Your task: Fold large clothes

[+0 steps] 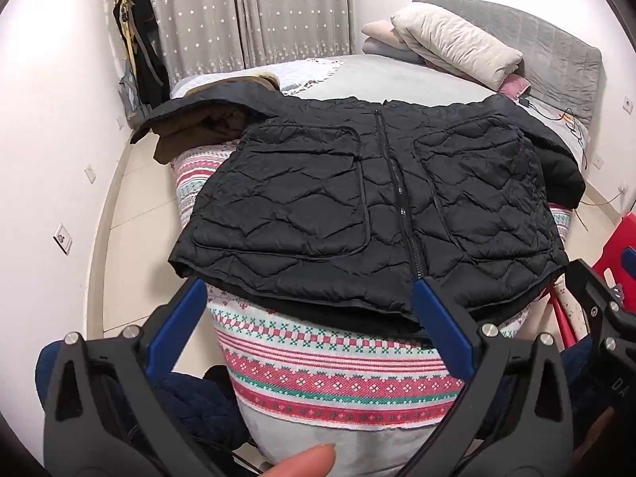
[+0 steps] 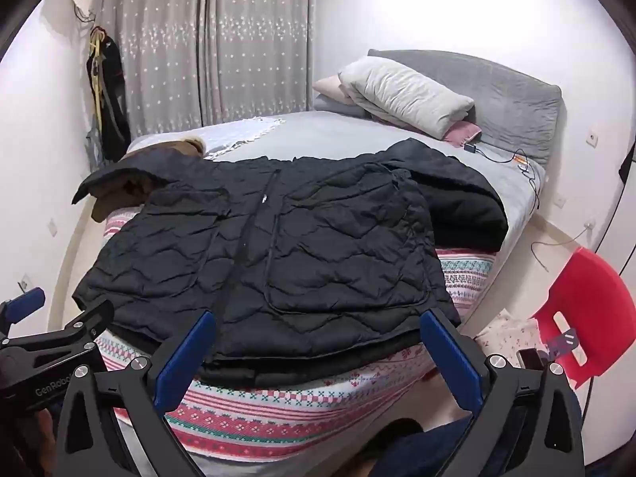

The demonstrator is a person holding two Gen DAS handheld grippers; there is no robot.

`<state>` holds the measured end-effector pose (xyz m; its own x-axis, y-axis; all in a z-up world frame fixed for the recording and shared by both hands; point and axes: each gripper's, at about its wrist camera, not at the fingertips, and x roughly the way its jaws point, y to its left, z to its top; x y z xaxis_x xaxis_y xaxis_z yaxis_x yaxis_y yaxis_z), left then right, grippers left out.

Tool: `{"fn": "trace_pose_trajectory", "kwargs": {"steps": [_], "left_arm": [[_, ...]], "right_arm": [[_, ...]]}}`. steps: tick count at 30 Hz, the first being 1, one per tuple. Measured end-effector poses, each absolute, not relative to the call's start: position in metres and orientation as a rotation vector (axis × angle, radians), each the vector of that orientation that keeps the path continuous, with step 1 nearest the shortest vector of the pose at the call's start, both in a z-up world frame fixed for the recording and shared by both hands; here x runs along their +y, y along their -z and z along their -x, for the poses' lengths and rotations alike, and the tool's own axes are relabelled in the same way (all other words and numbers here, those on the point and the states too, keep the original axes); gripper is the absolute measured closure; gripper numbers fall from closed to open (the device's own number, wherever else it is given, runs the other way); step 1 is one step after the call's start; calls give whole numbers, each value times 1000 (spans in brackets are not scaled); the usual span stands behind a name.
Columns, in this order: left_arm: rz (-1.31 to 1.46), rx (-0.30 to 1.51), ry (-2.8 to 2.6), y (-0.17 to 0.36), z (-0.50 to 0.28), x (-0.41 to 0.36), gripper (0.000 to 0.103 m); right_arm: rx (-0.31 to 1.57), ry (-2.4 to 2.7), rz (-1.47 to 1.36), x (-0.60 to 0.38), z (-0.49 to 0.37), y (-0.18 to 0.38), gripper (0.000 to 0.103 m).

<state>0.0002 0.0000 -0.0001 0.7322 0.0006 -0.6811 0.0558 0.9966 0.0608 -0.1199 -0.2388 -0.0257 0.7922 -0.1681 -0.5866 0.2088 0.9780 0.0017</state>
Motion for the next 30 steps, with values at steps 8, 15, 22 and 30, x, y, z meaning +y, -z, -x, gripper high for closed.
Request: {"fn": "trace_pose_trajectory", "kwargs": {"steps": [8,15,22,30], "left_arm": [[-69,757,37,4,-1,6,0],[-83,759,42,6,-4,1,0],[-91,766,52,7,-6,-4,0],[-80,828,73,9,-6,-5,0]], "right_arm": [[615,230,-56,-240,117,26,0],[613,257,-53,-240,115,27,0],[615,274,-49,-243,117,28,0],[616,284,-55,-244,118,28,0]]}}
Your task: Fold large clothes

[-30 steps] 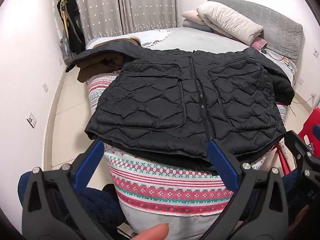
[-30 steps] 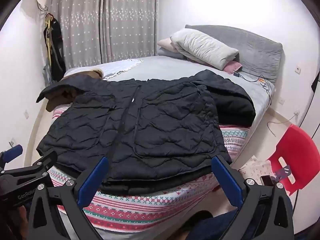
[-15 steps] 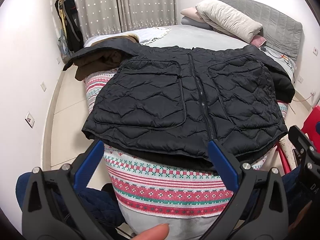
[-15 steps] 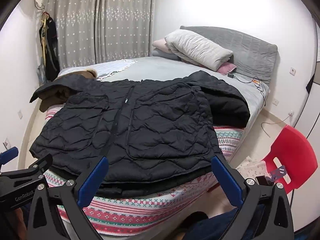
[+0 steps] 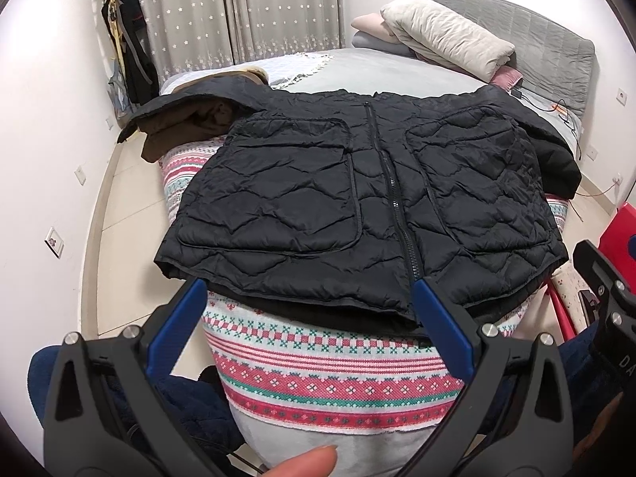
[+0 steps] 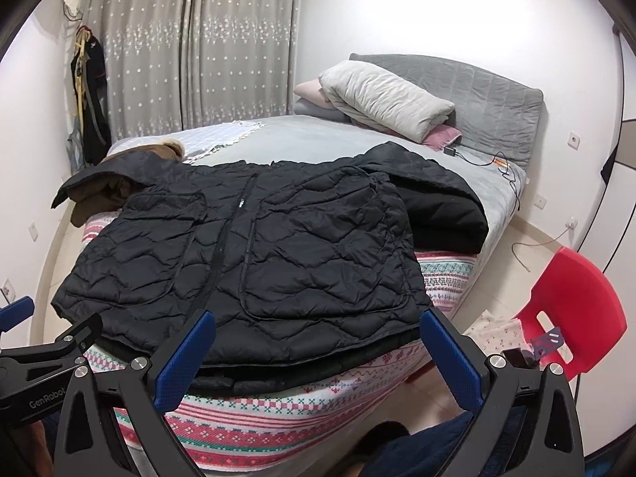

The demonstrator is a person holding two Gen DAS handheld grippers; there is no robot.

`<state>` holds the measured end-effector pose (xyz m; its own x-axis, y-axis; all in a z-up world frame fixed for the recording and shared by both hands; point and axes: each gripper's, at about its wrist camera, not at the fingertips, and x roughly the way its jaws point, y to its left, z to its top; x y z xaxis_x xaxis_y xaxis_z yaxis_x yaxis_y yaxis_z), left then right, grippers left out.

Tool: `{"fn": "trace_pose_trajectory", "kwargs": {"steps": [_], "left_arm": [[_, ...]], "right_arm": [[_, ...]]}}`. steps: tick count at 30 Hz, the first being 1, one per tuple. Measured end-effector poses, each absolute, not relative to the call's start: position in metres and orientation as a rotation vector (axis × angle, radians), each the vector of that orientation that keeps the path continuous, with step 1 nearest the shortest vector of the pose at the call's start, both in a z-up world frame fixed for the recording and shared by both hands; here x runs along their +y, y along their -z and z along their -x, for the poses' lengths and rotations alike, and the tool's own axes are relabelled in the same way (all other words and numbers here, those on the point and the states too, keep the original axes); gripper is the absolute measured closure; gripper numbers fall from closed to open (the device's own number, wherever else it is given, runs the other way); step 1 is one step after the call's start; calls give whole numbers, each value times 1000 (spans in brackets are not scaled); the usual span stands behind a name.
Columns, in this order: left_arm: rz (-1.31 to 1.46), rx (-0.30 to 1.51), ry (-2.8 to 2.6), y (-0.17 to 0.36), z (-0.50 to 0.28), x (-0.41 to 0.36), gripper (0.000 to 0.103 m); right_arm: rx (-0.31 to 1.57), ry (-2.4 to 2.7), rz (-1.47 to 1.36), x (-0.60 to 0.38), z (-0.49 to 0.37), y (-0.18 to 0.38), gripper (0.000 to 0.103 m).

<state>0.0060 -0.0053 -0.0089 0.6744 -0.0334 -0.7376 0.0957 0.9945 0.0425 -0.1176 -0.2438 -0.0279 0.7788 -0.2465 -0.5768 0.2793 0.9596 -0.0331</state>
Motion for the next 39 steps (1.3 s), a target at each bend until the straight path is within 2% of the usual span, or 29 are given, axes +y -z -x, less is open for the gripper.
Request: {"fn": "trace_pose_trajectory", "kwargs": {"steps": [39], "left_arm": [[-98,787,68,15,-7,-6,0]], "right_arm": [[645,310,-78,-246,113,36,0]]}}
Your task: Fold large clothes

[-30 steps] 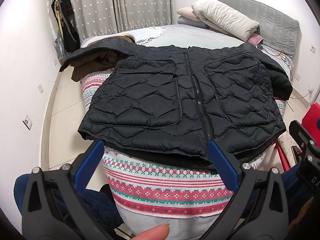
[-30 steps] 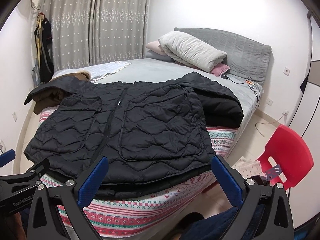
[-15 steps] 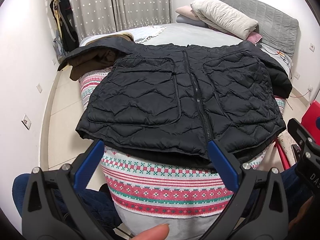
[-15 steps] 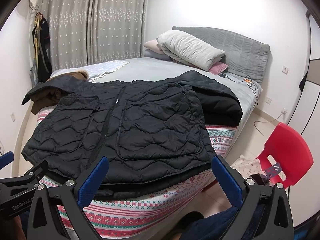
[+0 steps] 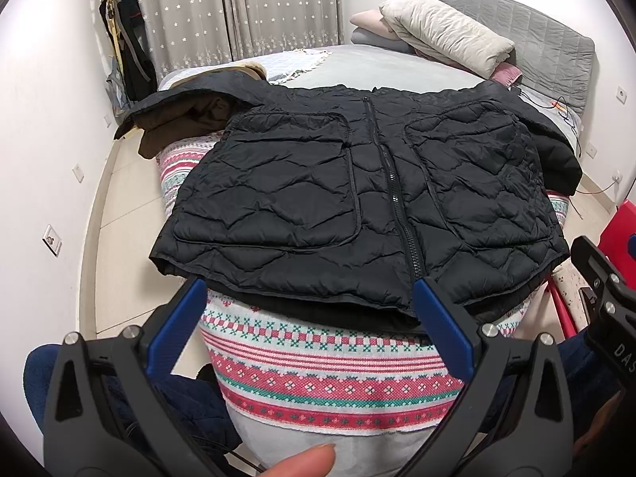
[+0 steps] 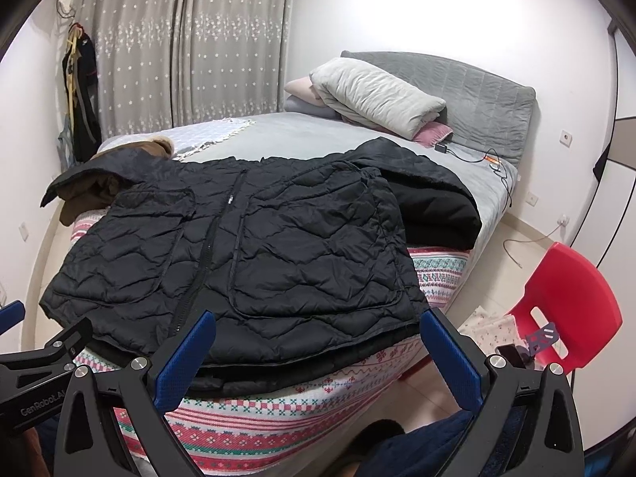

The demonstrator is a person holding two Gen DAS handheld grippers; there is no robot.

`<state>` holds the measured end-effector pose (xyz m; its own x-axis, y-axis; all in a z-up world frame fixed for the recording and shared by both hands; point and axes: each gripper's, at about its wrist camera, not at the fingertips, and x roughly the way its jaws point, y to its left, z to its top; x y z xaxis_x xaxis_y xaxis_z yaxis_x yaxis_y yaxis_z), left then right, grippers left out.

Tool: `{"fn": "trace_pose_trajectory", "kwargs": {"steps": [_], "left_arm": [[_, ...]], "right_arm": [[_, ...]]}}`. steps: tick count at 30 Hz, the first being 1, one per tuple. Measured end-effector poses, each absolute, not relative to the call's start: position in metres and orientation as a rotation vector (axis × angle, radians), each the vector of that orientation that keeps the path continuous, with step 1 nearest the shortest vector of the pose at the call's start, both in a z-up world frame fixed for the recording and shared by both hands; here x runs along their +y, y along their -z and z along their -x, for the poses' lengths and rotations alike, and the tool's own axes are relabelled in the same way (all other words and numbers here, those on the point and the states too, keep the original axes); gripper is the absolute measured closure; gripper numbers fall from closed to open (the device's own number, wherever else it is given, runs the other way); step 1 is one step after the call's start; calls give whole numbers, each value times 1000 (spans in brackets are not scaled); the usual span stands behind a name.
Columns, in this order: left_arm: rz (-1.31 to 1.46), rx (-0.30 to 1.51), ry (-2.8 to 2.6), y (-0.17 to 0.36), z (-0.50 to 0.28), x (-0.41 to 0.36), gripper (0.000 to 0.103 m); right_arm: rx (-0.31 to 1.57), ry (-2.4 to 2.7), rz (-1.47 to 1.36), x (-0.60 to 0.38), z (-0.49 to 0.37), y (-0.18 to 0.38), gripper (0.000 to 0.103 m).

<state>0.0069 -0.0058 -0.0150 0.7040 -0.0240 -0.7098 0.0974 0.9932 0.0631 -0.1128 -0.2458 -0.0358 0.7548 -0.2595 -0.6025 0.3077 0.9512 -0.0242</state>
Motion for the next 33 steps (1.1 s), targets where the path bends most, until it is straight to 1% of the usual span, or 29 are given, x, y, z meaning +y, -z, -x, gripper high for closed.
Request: {"fn": "trace_pose_trajectory", "kwargs": {"steps": [10,27,30,33], "left_arm": [[-105,786,67,17,-8,-9,0],[-135,818,59,23,-20,-9,0],[-123,824,71,15,-29,-5,0],[-85,824,142,-8,-47,-1,0]], "right_arm": [[624,314,-76,-248,113,36,0],[660,314,-77,-252,101,45,0],[692,299,-76,-254,93,47,0],[673,283,-48,-261,84,29,0]]}}
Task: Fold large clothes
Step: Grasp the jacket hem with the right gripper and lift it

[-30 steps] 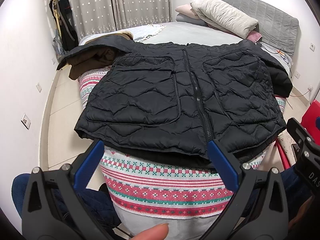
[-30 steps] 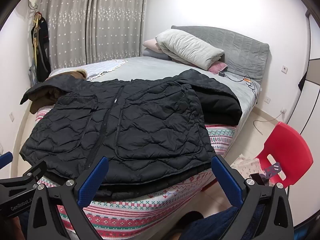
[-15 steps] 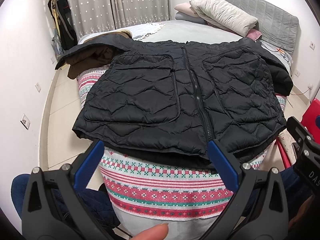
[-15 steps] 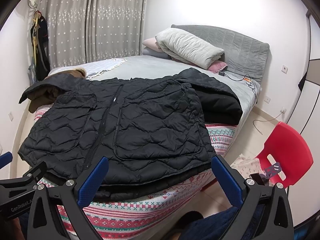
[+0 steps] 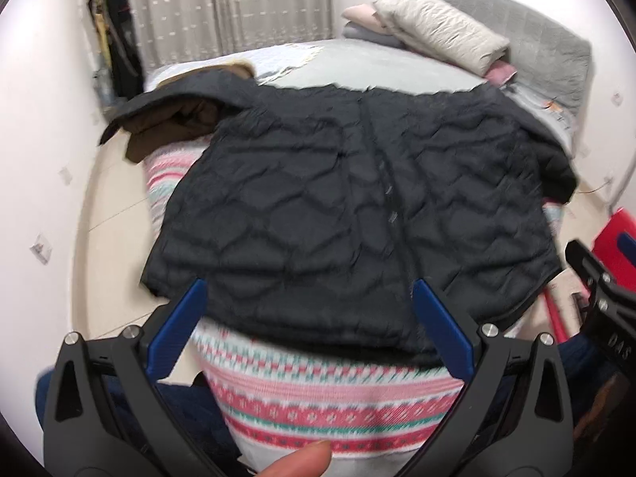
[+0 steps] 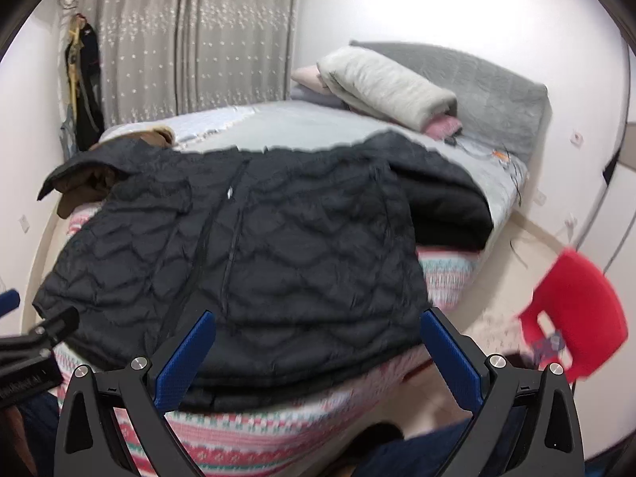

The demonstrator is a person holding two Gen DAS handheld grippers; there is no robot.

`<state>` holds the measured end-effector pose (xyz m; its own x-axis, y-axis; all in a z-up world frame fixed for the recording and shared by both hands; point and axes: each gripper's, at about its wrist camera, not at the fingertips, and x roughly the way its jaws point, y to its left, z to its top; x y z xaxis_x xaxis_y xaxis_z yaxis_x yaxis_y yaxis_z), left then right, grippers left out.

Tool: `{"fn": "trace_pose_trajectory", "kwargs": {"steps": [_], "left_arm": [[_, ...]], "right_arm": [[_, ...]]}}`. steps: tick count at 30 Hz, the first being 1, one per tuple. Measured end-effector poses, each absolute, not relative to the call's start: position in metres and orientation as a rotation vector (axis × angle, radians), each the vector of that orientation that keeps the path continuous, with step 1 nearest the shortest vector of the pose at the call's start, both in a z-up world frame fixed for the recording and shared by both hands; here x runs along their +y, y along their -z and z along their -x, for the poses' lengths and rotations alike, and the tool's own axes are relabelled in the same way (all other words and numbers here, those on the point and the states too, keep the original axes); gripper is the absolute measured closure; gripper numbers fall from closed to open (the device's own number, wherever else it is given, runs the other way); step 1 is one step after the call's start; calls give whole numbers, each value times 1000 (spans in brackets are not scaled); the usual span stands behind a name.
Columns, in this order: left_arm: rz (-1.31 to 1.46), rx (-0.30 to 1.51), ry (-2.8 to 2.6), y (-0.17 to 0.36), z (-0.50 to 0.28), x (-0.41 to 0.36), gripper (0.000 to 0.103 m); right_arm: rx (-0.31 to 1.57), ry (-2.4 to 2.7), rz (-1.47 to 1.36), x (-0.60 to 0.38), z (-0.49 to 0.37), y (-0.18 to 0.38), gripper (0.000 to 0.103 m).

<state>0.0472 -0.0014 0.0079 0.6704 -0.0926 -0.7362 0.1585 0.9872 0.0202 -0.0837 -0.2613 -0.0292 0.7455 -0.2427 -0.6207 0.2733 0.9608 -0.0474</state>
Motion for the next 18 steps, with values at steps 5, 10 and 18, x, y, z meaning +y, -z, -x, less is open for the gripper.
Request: {"fn": "trace_pose_trajectory", "kwargs": {"steps": [5,10,18], "left_arm": [[-16,752,172,-69,-91,13,0],[68,645,217,-124,-138,23,0],[205,890,242,-60,-228,35,0]], "right_arm": [[444,310,-52,-305,84,-47,0],[262,145,-215,-369,77,-68,0],[467,155,-715,-533,-37,5,0]]}}
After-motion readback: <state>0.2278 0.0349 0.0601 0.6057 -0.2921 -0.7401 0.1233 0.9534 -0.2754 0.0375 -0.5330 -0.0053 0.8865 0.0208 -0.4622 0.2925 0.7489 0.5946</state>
